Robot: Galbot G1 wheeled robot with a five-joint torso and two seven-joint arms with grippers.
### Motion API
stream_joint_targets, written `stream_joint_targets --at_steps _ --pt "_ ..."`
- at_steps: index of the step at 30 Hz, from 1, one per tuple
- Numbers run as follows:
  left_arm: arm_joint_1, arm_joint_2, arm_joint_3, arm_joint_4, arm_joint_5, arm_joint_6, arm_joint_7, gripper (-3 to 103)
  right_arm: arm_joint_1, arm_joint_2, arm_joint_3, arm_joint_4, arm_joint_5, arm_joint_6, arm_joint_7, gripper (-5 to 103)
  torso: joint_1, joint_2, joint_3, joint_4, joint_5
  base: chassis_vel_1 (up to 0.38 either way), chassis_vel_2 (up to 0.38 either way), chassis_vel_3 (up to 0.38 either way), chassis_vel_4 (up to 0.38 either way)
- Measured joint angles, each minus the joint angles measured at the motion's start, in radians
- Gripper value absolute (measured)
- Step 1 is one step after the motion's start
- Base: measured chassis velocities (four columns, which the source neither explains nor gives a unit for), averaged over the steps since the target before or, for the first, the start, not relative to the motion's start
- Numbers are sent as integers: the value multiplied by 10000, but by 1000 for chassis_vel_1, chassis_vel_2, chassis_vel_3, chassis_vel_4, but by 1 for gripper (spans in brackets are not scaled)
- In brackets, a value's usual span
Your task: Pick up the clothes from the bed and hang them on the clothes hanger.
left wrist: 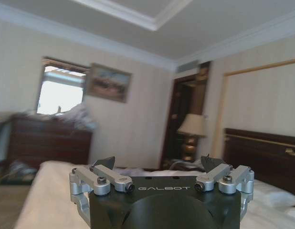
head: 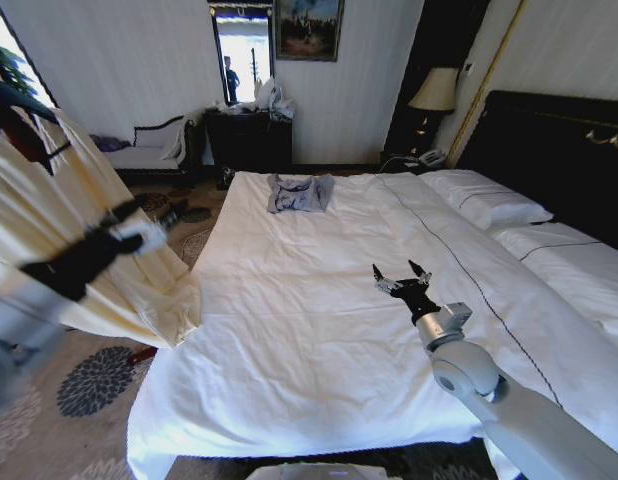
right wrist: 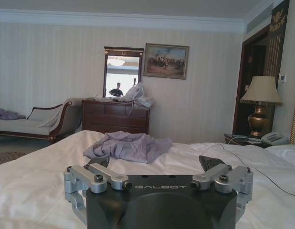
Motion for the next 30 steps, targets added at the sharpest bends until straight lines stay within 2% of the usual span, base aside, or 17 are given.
stream_joint_targets --at_steps 1,2,3,4,6,7,8,9,10,11,12,14,18,20,25,30 --pt "-470 491 1012 3 743 -10 -7 100 0 0 0 0 0 0 0 100 0 -1 0 9 6 0 0 0 0" --pt "-470 491 1012 3 743 -10 -7 100 0 0 0 0 0 0 0 100 0 -1 0 9 6 0 0 0 0" --pt "-829 836 1786 3 1297 -27 -24 100 0 0 -1 0 0 0 0 100 -1 0 -1 11 6 0 0 0 0" --pt "-1593 1555 3288 3 2319 -38 -125 100 0 -1 0 0 0 0 -1 100 -2 1 -2 7 -3 0 0 0 0" --pt "-2328 2539 4697 10 3685 -118 -199 100 0 0 -1 0 0 0 0 100 -2 1 -1 -1 3 0 0 0 0" --pt "-2328 2539 4697 10 3685 -118 -199 100 0 0 -1 0 0 0 0 100 -2 1 -1 -1 3 0 0 0 0" --pt "-2475 2832 5038 59 4093 -176 -198 100 0 0 -1 0 0 0 -1 100 -2 1 -1 -1 5 0 0 0 0" --pt "-2738 3597 5877 351 5256 -390 -219 100 0 0 0 -1 0 0 0 100 -1 0 0 3 5 0 0 0 0" --pt "-2795 3901 6125 504 5687 -509 -216 100 0 0 0 0 0 1 0 100 0 0 -1 3 6 0 0 0 0" --pt "-2815 4227 6349 682 6183 -663 -180 100 0 0 -1 0 0 0 0 100 0 -1 0 3 6 0 0 0 0" --pt "-2815 4227 6349 682 6183 -663 -180 100 0 0 -1 0 0 0 0 100 0 -1 0 3 6 0 0 0 0" --pt "-2826 4825 6578 1123 7158 -1016 -116 100 0 0 0 0 0 1 -1 100 -1 0 -1 4 4 0 0 0 0" --pt "-2789 5364 6630 1649 7797 -1342 -16 100 1 0 0 0 0 0 0 100 -2 1 -1 3 5 0 0 0 0" --pt "-2739 5716 6775 2128 8463 -1669 180 100 1 -1 0 0 0 0 0 100 -1 0 0 3 5 0 0 0 0" --pt "-2761 6075 7127 2579 9153 -2041 406 100 0 0 0 0 0 0 0 100 -1 0 -1 3 2 0 0 0 0" --pt "-2803 6325 7157 2672 9380 -2213 446 100 1 0 0 1 0 0 0 100 0 0 -1 3 3 0 0 0 0"
